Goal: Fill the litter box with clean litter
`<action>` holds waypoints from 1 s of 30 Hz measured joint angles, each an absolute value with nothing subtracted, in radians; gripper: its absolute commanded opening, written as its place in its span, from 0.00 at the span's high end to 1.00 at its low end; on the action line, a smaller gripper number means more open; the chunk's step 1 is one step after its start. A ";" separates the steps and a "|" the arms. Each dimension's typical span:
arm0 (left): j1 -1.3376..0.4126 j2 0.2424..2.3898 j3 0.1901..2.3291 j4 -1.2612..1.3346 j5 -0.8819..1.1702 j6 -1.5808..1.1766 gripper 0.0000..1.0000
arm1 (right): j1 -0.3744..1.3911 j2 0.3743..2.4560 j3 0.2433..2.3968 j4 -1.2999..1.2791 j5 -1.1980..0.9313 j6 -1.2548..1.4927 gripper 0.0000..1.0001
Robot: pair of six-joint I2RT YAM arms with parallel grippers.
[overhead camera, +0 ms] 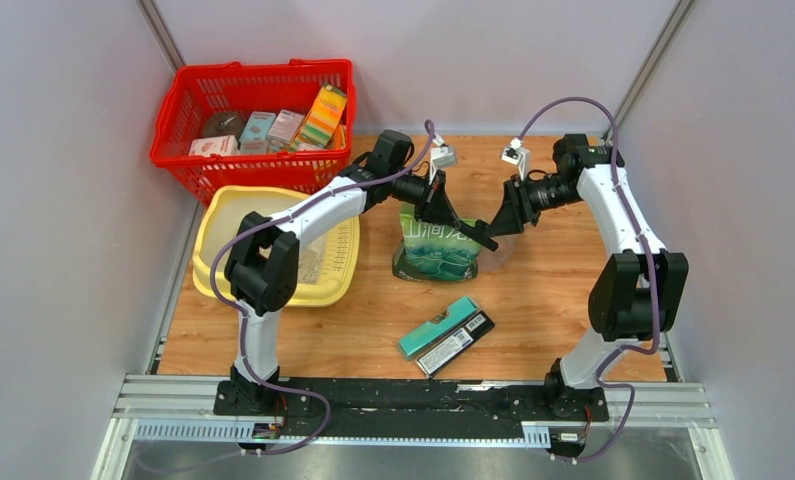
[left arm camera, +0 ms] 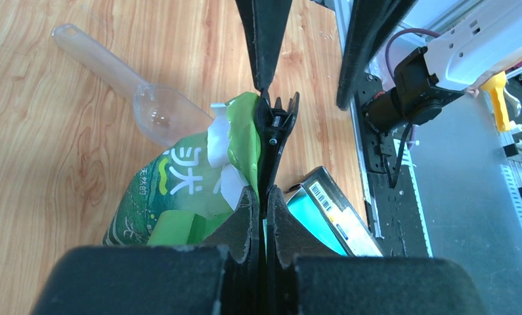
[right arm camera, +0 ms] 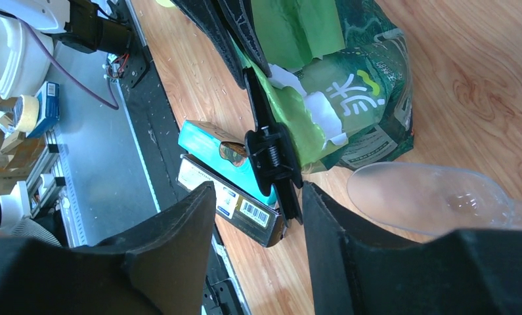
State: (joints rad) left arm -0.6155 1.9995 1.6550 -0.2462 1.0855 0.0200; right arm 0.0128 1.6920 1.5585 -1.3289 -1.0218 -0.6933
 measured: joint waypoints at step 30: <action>-0.611 1.999 1.655 -0.262 1.061 0.009 0.62 | 0.040 1.749 1.603 -1.351 -1.019 -0.786 1.00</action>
